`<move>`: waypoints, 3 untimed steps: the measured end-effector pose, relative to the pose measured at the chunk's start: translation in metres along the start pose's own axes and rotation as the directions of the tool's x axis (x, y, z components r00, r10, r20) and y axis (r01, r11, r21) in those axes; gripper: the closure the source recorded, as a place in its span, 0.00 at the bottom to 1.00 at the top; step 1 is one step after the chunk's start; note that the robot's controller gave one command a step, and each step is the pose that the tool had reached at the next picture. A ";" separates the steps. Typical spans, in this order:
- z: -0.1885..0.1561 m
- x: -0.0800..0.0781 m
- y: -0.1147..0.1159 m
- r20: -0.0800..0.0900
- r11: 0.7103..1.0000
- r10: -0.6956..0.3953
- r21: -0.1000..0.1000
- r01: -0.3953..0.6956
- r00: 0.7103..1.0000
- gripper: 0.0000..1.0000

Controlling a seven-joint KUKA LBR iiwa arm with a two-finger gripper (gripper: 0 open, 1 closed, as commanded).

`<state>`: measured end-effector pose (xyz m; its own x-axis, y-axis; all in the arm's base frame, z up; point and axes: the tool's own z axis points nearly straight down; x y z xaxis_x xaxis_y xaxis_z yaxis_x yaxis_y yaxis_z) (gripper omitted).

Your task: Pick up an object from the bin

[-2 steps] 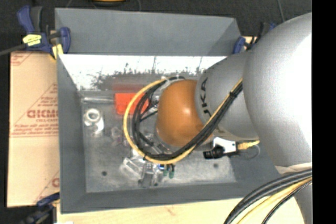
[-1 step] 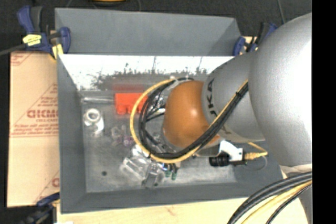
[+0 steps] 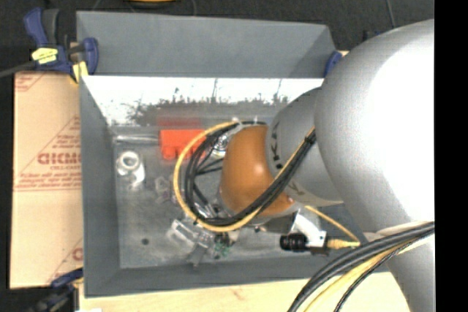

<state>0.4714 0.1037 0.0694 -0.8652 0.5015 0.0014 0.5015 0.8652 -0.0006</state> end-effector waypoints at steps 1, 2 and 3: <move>0.000 -0.001 0.000 0.000 1.000 0.000 -0.001 0.000 1.000 0.00; 0.000 -0.001 0.000 0.002 1.000 0.003 -0.002 -0.003 1.000 1.00; -0.109 -0.003 0.000 0.006 1.000 -0.001 -0.004 0.001 1.000 1.00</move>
Offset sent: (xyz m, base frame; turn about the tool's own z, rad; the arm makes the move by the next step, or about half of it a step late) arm 0.0000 0.0000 0.0000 0.0000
